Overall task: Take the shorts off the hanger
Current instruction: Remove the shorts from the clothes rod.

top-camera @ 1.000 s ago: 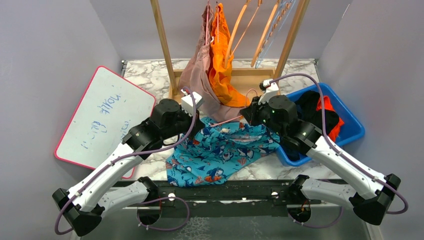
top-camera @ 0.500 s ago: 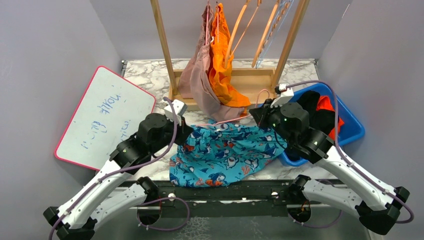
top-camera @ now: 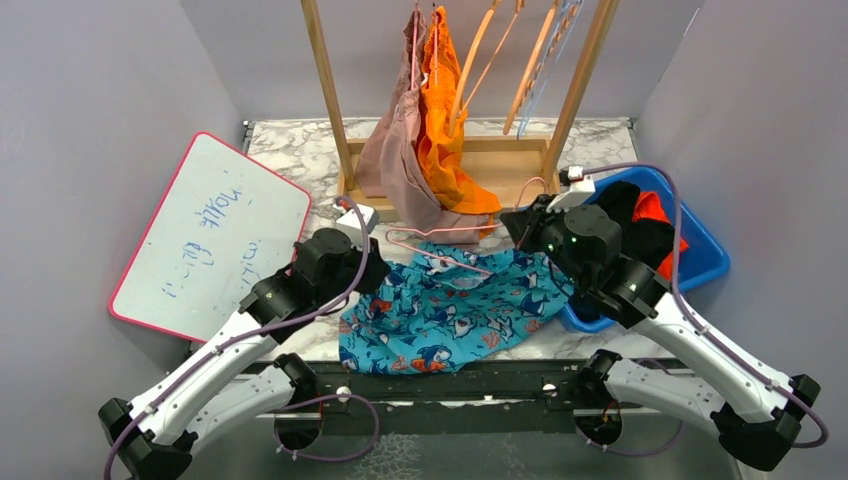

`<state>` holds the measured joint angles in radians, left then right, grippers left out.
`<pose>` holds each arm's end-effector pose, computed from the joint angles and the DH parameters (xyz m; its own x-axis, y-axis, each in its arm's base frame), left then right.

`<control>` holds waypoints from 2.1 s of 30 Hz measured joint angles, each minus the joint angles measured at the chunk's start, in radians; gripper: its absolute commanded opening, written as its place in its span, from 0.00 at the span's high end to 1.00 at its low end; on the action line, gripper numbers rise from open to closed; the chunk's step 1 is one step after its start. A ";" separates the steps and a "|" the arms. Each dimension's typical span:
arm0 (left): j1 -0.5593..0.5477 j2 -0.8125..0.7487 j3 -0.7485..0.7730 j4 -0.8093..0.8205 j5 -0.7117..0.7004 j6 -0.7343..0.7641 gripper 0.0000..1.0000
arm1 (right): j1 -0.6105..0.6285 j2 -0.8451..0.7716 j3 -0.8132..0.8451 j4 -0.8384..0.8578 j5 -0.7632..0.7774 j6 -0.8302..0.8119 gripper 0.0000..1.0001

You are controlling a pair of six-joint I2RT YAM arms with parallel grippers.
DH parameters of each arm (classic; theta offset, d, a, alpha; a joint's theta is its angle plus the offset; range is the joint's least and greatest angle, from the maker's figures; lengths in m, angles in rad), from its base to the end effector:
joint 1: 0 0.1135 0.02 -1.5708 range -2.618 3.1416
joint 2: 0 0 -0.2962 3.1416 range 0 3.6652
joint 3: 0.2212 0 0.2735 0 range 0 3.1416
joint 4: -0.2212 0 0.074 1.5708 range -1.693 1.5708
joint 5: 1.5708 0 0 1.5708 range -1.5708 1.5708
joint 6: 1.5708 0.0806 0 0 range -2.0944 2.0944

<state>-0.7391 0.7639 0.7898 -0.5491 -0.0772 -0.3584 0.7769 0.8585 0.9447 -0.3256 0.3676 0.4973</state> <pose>0.1557 -0.1335 0.3082 -0.5641 0.0409 -0.8247 0.4532 0.8503 -0.2678 0.1858 0.1420 0.3851 -0.3419 0.2881 -0.8945 -0.2755 0.8793 0.3886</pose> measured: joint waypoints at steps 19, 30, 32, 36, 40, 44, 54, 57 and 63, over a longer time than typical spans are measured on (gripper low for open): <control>0.000 -0.099 -0.003 0.080 0.065 0.075 0.13 | 0.000 0.124 0.027 -0.010 -0.164 -0.075 0.99; 0.002 0.009 0.069 0.038 0.381 0.206 0.29 | 0.000 0.123 0.027 0.014 -0.380 -0.164 0.99; 0.002 0.026 0.086 0.029 0.432 0.214 0.32 | 0.000 0.123 0.027 0.018 -0.411 -0.172 0.99; 0.002 0.069 0.105 0.017 0.503 0.225 0.44 | 0.000 0.122 0.027 0.025 -0.457 -0.180 0.99; 0.002 0.107 0.106 -0.001 0.539 0.225 0.58 | 0.000 0.121 0.027 0.042 -0.492 -0.185 0.99; 0.002 0.123 0.106 -0.010 0.558 0.224 0.87 | 0.000 0.121 0.027 0.045 -0.518 -0.186 0.98; -0.002 0.084 0.115 -0.025 0.610 0.208 1.00 | -0.004 0.120 0.033 0.056 -0.560 -0.177 0.43; 0.000 0.049 0.115 -0.042 0.608 0.184 1.00 | -0.004 0.114 0.032 0.055 -0.558 -0.172 0.39; 0.000 -0.029 0.146 -0.134 0.588 0.145 1.00 | -0.004 0.077 0.031 0.018 -0.376 -0.139 0.37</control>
<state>-0.7387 0.7345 0.9356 -0.6834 0.5106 -0.2134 0.7727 0.9352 0.9756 -0.3073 -0.0086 0.3584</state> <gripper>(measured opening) 0.029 0.619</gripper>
